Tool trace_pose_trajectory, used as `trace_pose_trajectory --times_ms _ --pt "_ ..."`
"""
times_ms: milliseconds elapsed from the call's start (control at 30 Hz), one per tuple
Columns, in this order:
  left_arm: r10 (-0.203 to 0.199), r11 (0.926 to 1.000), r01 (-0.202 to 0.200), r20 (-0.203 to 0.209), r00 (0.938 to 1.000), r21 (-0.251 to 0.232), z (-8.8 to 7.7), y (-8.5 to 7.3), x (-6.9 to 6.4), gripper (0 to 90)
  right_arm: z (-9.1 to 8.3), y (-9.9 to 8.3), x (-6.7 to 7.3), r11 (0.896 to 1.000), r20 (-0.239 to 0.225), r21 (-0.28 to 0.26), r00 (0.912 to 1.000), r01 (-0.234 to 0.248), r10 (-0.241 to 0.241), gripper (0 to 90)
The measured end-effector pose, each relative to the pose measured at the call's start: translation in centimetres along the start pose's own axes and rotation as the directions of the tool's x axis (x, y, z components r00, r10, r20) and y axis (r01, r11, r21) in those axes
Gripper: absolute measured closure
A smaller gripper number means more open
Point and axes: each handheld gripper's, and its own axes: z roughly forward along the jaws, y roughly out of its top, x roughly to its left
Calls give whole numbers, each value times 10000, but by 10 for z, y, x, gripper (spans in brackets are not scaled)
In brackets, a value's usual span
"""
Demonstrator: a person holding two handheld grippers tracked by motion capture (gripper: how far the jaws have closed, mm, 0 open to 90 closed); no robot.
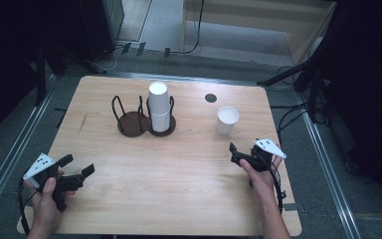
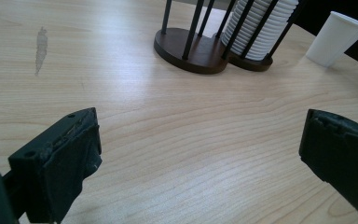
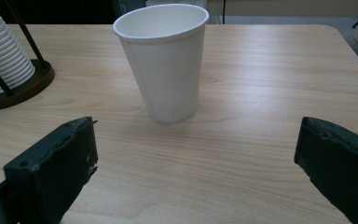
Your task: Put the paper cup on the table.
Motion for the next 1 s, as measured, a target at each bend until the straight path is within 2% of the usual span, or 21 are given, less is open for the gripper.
trace_pose_trajectory --times_ms 500,1000 --pt "-13 10000 13 -18 10000 0 0 0 0 0 -34 -18 -26 9997 411 -106 9989 -230 234 0" --pt "-56 10000 56 -16 10000 -44 1 -1 0 0 -64 -35 -40 9999 721 -77 9973 -130 135 0"
